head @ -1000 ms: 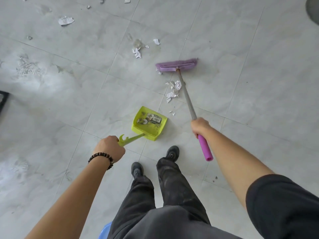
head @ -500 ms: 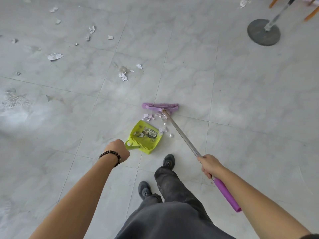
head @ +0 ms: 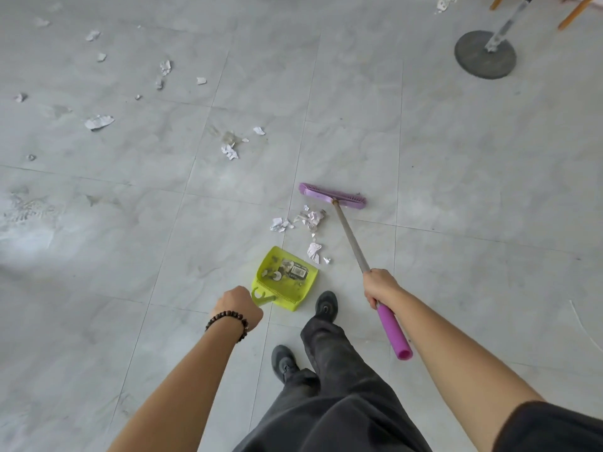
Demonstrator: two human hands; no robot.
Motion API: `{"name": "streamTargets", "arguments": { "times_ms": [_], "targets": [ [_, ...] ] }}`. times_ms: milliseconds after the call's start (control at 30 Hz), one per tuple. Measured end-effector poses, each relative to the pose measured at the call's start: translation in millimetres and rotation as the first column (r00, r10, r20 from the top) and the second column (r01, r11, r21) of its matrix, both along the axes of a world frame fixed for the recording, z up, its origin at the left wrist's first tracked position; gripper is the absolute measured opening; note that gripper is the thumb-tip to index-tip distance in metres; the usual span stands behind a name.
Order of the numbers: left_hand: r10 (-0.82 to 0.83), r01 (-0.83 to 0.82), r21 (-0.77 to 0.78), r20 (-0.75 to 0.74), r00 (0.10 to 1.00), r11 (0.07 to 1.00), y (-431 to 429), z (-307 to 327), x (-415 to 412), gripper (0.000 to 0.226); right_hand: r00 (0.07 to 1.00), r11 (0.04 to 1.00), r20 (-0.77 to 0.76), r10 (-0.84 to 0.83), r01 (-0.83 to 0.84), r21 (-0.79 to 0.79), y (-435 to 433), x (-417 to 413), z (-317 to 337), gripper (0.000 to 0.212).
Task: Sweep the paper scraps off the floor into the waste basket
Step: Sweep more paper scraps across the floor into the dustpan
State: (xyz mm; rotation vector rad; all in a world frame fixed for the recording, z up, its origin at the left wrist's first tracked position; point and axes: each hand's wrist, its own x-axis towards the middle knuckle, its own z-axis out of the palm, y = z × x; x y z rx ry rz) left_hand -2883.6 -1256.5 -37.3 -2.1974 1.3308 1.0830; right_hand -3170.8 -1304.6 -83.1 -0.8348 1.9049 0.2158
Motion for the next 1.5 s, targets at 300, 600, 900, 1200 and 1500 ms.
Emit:
{"name": "streamTargets", "arguments": {
  "times_ms": [300,600,900,1200,1500],
  "targets": [
    [0.007,-0.008,-0.049,-0.021,1.000,0.999,-7,4,1,0.013,0.969,0.965,0.214,0.128,-0.171,0.199,77,13,54,0.008],
    [-0.005,0.004,-0.034,-0.043,0.999,0.999,3,9,5,0.041,0.769,0.845,0.373,-0.519,0.398,0.357,86,-30,122,0.015],
    [0.070,-0.070,-0.045,0.005,0.998,0.997,20,3,8,0.013,0.865,0.925,0.330,-0.378,0.334,0.183,84,23,79,0.020],
    [0.084,-0.084,0.026,0.010,0.996,0.996,22,11,1,0.015,0.748,0.808,0.363,-0.555,0.382,0.448,69,-8,84,0.037],
    [-0.036,0.033,0.045,0.076,0.996,0.998,34,29,4,0.015,0.667,0.760,0.396,-0.631,0.429,0.489,69,0,85,0.038]
  ]
}}
